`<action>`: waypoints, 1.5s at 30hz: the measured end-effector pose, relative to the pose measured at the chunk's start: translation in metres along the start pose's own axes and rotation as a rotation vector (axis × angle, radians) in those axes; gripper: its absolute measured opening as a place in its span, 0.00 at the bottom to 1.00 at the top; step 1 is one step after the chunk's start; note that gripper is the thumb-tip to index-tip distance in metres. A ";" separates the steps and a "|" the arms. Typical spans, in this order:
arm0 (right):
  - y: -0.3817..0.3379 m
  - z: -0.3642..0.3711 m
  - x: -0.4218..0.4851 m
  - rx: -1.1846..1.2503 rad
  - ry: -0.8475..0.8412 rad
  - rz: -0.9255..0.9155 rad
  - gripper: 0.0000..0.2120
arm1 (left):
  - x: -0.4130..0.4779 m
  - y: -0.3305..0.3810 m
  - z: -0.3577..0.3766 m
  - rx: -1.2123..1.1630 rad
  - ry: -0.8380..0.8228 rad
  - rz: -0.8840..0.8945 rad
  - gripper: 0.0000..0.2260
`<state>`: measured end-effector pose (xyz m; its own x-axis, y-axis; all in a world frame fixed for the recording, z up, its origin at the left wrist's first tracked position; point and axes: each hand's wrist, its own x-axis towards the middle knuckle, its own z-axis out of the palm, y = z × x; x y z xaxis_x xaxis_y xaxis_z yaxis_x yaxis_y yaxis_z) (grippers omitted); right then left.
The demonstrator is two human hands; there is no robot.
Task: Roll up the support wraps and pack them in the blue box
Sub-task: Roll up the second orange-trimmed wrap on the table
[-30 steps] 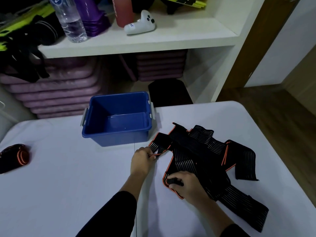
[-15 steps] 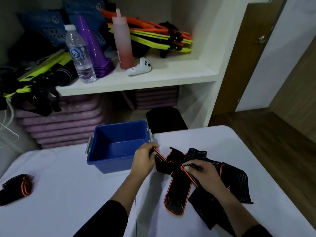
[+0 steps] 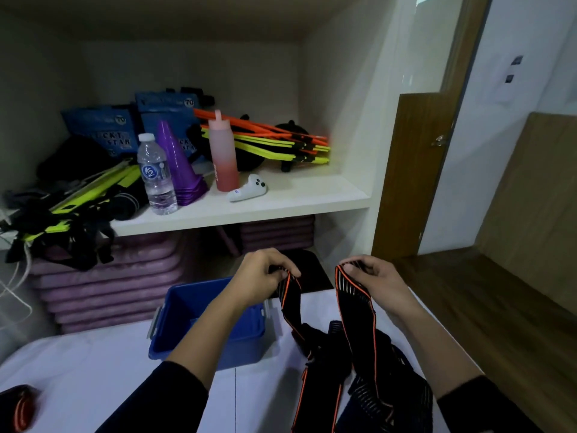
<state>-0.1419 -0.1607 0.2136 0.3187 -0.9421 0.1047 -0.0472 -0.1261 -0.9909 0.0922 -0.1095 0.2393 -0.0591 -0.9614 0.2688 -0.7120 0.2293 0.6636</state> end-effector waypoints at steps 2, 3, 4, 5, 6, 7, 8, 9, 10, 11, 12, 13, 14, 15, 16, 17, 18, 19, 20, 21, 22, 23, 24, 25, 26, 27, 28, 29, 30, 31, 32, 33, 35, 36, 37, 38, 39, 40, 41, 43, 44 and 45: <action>-0.013 -0.002 0.003 0.046 -0.003 0.010 0.06 | 0.000 0.010 -0.012 -0.010 -0.027 0.021 0.18; -0.018 -0.002 0.005 0.063 -0.004 0.016 0.06 | 0.000 0.015 -0.017 -0.013 -0.041 0.034 0.18; -0.023 -0.002 0.007 0.073 -0.002 0.022 0.06 | 0.000 0.021 -0.021 -0.017 -0.050 0.046 0.17; -0.027 0.000 0.009 0.082 -0.001 0.027 0.06 | -0.001 0.026 -0.025 -0.025 -0.053 0.057 0.17; -0.030 0.001 0.011 0.093 -0.001 0.033 0.06 | -0.001 0.032 -0.029 -0.036 -0.056 0.066 0.17; -0.033 0.003 0.013 0.110 -0.006 0.041 0.07 | -0.002 0.037 -0.032 -0.050 -0.062 0.076 0.16; -0.035 0.005 0.015 0.126 -0.014 0.050 0.07 | -0.003 0.042 -0.035 -0.067 -0.075 0.086 0.15; -0.038 0.008 0.017 0.139 -0.024 0.060 0.08 | -0.003 0.046 -0.037 -0.088 -0.090 0.093 0.14; -0.041 0.011 0.018 0.152 -0.035 0.069 0.09 | -0.004 0.050 -0.039 -0.111 -0.106 0.099 0.13; -0.044 0.014 0.019 0.169 -0.050 0.073 0.09 | -0.004 0.053 -0.040 -0.130 -0.119 0.104 0.12; -0.047 0.018 0.021 0.189 -0.066 0.076 0.08 | -0.004 0.057 -0.040 -0.148 -0.132 0.110 0.11; -0.050 0.021 0.022 0.215 -0.084 0.077 0.08 | -0.004 0.061 -0.040 -0.166 -0.144 0.114 0.10; -0.053 0.024 0.022 0.247 -0.100 0.078 0.07 | -0.005 0.065 -0.040 -0.185 -0.157 0.117 0.09; -0.056 0.027 0.023 0.275 -0.114 0.077 0.07 | -0.005 0.068 -0.040 -0.202 -0.168 0.120 0.08; -0.060 0.029 0.024 0.292 -0.126 0.069 0.08 | -0.005 0.072 -0.040 -0.215 -0.179 0.124 0.08; -0.063 0.031 0.025 0.301 -0.136 0.057 0.08 | -0.005 0.076 -0.041 -0.228 -0.185 0.129 0.07; -0.068 0.032 0.026 0.307 -0.145 0.044 0.09 | -0.004 0.079 -0.043 -0.247 -0.188 0.133 0.07; -0.072 0.033 0.026 0.314 -0.151 0.035 0.10 | -0.003 0.082 -0.044 -0.274 -0.188 0.136 0.07; -0.077 0.034 0.027 0.324 -0.155 0.030 0.11 | -0.002 0.085 -0.046 -0.297 -0.183 0.140 0.07; -0.082 0.035 0.027 0.333 -0.166 0.022 0.12 | 0.000 0.087 -0.048 -0.309 -0.177 0.150 0.07; -0.086 0.036 0.028 0.336 -0.183 0.012 0.13 | 0.002 0.090 -0.050 -0.316 -0.173 0.159 0.06; -0.090 0.037 0.028 0.333 -0.207 0.000 0.12 | 0.003 0.093 -0.051 -0.330 -0.167 0.163 0.06; -0.093 0.039 0.027 0.326 -0.227 -0.010 0.12 | 0.003 0.097 -0.052 -0.357 -0.157 0.162 0.06; -0.095 0.041 0.027 0.318 -0.238 -0.012 0.11 | 0.004 0.100 -0.053 -0.383 -0.139 0.159 0.06; -0.095 0.042 0.027 0.311 -0.243 -0.009 0.11 | 0.005 0.102 -0.052 -0.398 -0.119 0.159 0.06; -0.095 0.043 0.029 0.308 -0.237 -0.004 0.13 | 0.006 0.104 -0.052 -0.396 -0.095 0.162 0.06; -0.094 0.042 0.029 0.308 -0.233 0.002 0.16 | 0.007 0.104 -0.051 -0.387 -0.070 0.166 0.06; -0.091 0.041 0.029 0.315 -0.234 0.014 0.21 | 0.008 0.102 -0.050 -0.384 -0.047 0.166 0.06; -0.089 0.038 0.029 0.338 -0.250 0.025 0.26 | 0.010 0.099 -0.049 -0.392 -0.024 0.156 0.06; -0.086 0.035 0.027 0.376 -0.282 0.019 0.31 | 0.011 0.096 -0.047 -0.402 -0.002 0.144 0.06; -0.083 0.032 0.026 0.409 -0.327 -0.001 0.35 | 0.011 0.094 -0.046 -0.409 0.022 0.136 0.06; -0.080 0.029 0.025 0.410 -0.367 -0.032 0.39 | 0.012 0.091 -0.044 -0.412 0.047 0.137 0.06; -0.074 0.028 0.021 0.338 -0.399 -0.103 0.42 | 0.012 0.088 -0.041 -0.411 0.087 0.151 0.06; -0.071 0.029 0.021 0.298 -0.377 -0.128 0.40 | 0.012 0.087 -0.039 -0.409 0.100 0.157 0.06; -0.068 0.031 0.021 0.275 -0.344 -0.152 0.38 | 0.014 0.085 -0.037 -0.408 0.113 0.163 0.07; -0.067 0.031 0.021 0.265 -0.312 -0.172 0.36 | 0.015 0.082 -0.036 -0.414 0.127 0.166 0.08; -0.066 0.032 0.021 0.254 -0.284 -0.181 0.35 | 0.017 0.080 -0.034 -0.432 0.140 0.159 0.09; -0.067 0.032 0.021 0.237 -0.267 -0.187 0.34 | 0.017 0.079 -0.032 -0.463 0.154 0.150 0.09; -0.067 0.031 0.020 0.213 -0.255 -0.194 0.33 | 0.016 0.077 -0.030 -0.495 0.172 0.146 0.09; -0.071 0.031 0.021 0.162 -0.235 -0.198 0.31 | 0.013 0.074 -0.026 -0.497 0.239 0.159 0.11; -0.073 0.031 0.021 0.141 -0.226 -0.199 0.30 | 0.011 0.071 -0.024 -0.462 0.279 0.152 0.13; -0.075 0.031 0.022 0.127 -0.219 -0.200 0.29 | 0.008 0.066 -0.021 -0.432 0.306 0.132 0.17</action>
<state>-0.1022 -0.1622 0.2876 0.5069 -0.8114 0.2909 0.1511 -0.2487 -0.9567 0.0595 -0.0992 0.3001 0.1239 -0.8465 0.5178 -0.3565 0.4490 0.8193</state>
